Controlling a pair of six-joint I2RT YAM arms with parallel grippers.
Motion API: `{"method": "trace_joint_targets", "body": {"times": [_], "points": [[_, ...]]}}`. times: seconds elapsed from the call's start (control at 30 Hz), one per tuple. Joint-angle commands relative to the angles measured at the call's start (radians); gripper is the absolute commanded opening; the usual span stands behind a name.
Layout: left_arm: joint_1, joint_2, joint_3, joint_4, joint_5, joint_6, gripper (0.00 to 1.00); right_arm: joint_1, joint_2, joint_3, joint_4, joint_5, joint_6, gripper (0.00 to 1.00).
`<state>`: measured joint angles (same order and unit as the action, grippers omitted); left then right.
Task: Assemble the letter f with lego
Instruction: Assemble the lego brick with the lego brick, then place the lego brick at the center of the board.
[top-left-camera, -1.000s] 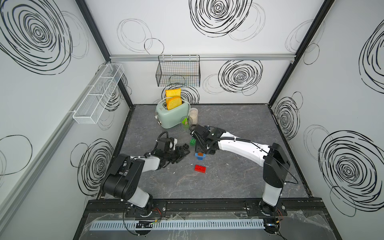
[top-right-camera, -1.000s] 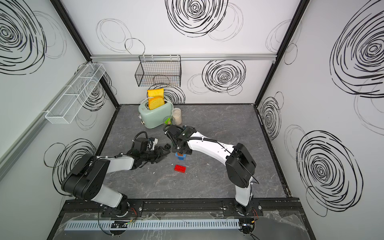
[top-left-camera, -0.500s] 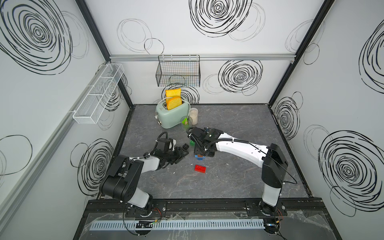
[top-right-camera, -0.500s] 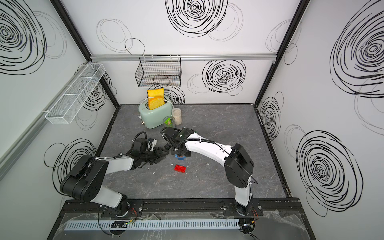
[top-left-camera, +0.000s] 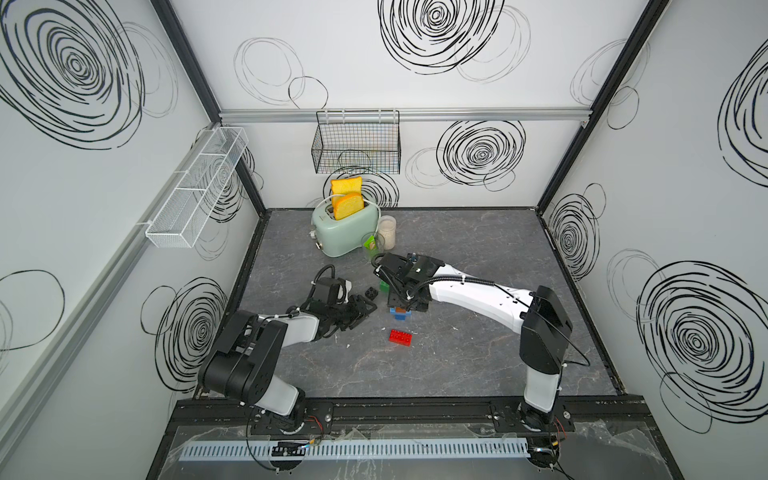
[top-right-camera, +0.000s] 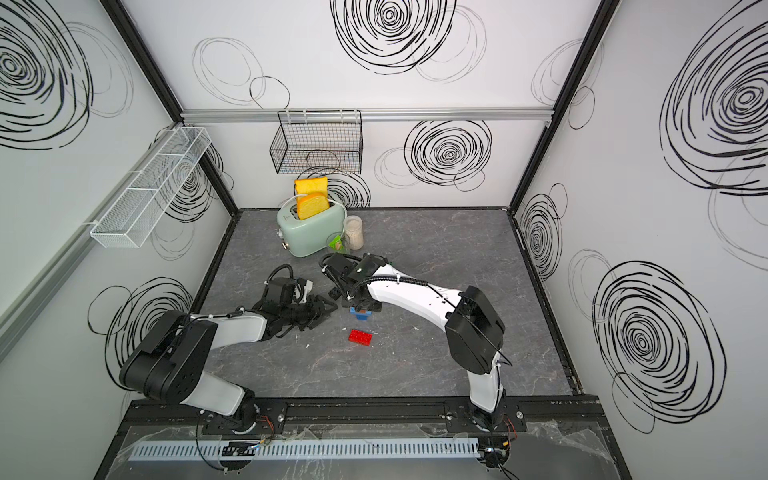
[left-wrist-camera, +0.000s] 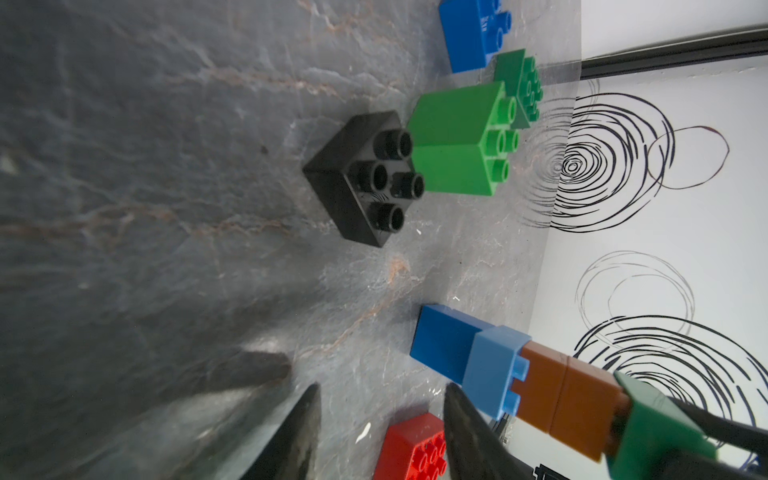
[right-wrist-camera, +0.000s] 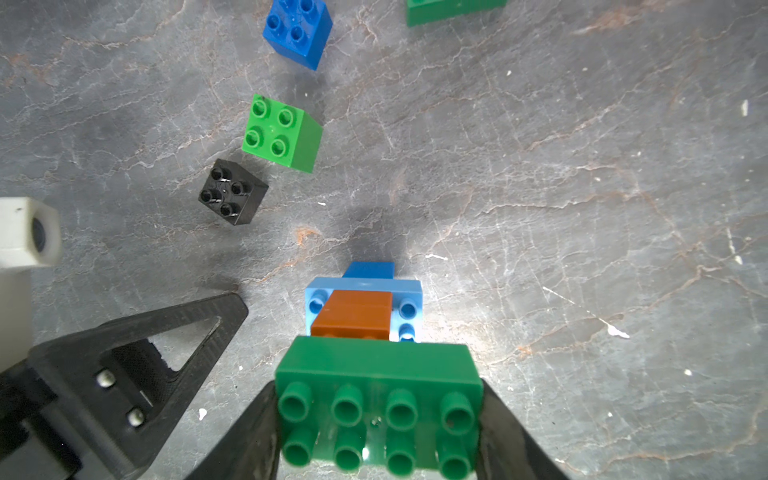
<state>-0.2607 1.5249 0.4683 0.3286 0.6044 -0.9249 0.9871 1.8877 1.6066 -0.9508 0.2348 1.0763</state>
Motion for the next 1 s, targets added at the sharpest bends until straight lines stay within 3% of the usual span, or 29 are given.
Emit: {"method": "trace_joint_targets", "body": {"times": [0.0,0.67,0.97], "points": [[0.011,0.000,-0.006,0.014,0.000,0.001,0.50,-0.003,0.066,-0.057,-0.101,-0.008,-0.008,0.53],[0.015,0.001,-0.001,0.006,-0.002,0.010,0.50,-0.018,0.110,-0.079,-0.077,-0.055,-0.097,0.50],[0.016,-0.064,0.035,-0.044,-0.021,0.085,0.79,-0.042,0.117,0.077,-0.123,0.014,-0.190,0.49]]}}
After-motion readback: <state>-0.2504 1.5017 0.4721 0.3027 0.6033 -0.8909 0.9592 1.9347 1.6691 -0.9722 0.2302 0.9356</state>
